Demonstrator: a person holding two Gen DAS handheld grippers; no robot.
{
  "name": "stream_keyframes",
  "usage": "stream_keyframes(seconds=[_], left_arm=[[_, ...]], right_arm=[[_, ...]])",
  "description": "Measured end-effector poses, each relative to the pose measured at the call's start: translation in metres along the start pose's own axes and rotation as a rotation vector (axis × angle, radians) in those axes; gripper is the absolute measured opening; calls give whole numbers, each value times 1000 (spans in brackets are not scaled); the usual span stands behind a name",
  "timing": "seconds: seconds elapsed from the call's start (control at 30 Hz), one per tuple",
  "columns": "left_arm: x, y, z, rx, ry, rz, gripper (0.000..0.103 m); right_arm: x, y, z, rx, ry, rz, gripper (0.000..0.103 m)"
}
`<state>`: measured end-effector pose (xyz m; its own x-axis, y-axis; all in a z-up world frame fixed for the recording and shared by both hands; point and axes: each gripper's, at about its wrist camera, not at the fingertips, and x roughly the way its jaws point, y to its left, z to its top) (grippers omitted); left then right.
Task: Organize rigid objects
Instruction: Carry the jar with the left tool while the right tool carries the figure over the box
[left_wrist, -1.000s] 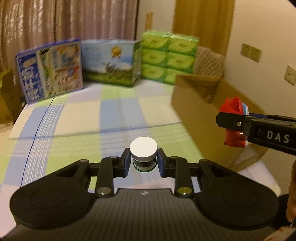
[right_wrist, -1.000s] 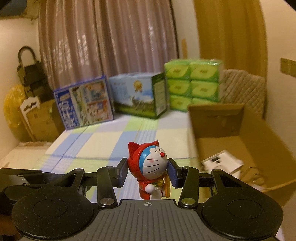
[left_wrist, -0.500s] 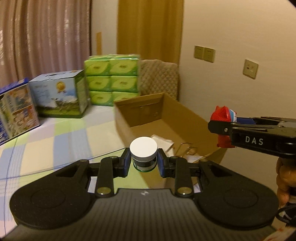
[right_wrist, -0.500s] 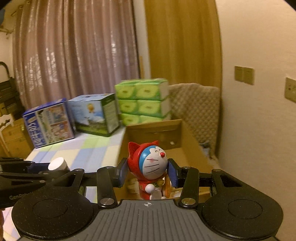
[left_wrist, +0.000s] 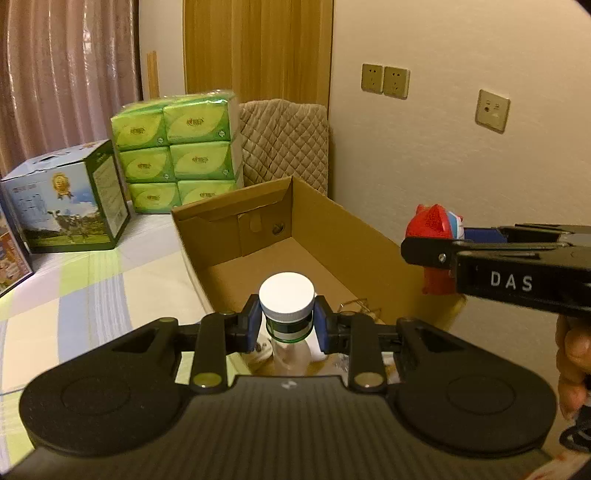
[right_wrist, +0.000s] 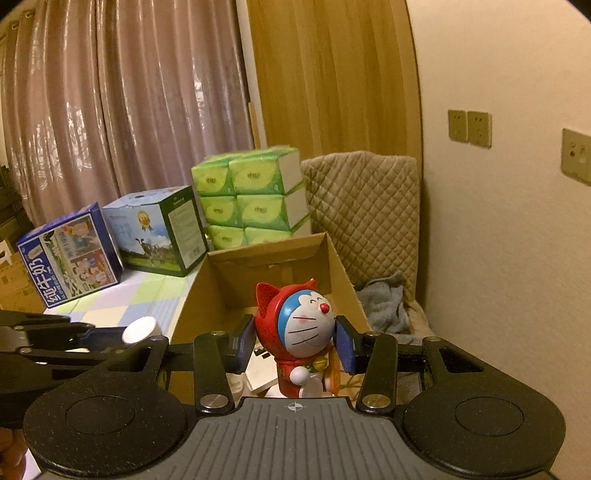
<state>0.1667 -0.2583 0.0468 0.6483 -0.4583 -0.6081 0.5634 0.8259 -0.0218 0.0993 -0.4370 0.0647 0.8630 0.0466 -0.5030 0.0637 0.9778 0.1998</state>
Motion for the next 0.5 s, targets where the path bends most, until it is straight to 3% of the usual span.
stream_keyframes(seconds=[0.5], left_arm=[[96,35,30,-34,77,6,25]], right_arm=[[97,-19,28,52,126,61,42]])
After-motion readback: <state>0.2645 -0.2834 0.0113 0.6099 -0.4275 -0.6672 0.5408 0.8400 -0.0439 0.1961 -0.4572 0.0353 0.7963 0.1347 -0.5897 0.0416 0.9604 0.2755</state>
